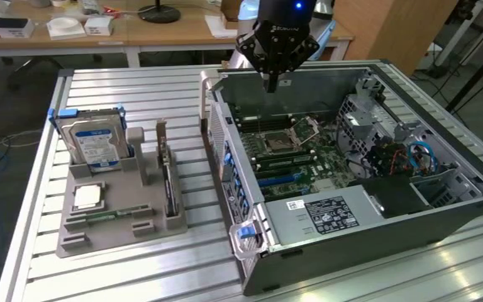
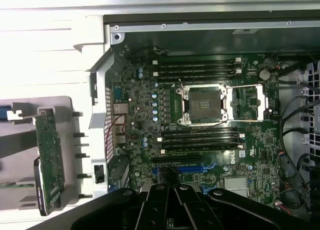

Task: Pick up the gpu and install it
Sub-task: 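Reach for the gpu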

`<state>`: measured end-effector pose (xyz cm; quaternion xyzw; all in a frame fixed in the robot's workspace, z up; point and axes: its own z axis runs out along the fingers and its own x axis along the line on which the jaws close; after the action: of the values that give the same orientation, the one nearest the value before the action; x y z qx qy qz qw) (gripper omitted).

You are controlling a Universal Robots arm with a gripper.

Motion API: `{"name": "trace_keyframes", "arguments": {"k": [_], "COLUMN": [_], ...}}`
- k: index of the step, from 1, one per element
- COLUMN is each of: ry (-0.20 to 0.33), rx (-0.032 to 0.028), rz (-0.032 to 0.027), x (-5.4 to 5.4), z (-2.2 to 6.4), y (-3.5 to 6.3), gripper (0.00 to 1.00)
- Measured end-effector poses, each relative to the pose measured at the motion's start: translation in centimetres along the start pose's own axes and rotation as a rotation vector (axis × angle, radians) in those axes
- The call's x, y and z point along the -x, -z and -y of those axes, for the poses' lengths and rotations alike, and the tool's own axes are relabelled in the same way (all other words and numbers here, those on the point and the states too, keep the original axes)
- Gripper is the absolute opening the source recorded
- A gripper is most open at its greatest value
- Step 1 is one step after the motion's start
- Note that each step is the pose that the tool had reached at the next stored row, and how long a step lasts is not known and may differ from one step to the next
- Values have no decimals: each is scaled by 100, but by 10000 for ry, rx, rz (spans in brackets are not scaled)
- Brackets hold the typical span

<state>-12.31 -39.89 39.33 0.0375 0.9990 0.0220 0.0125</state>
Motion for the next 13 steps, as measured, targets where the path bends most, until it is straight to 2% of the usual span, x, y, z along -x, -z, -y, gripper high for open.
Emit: {"name": "trace_keyframes", "arguments": {"k": [6,13], "ry": [1,1], "rx": [1,1], "rz": [0,1], "x": [-100,-278], "z": [8,23], "y": [-1,3], "gripper": [11,11]}}
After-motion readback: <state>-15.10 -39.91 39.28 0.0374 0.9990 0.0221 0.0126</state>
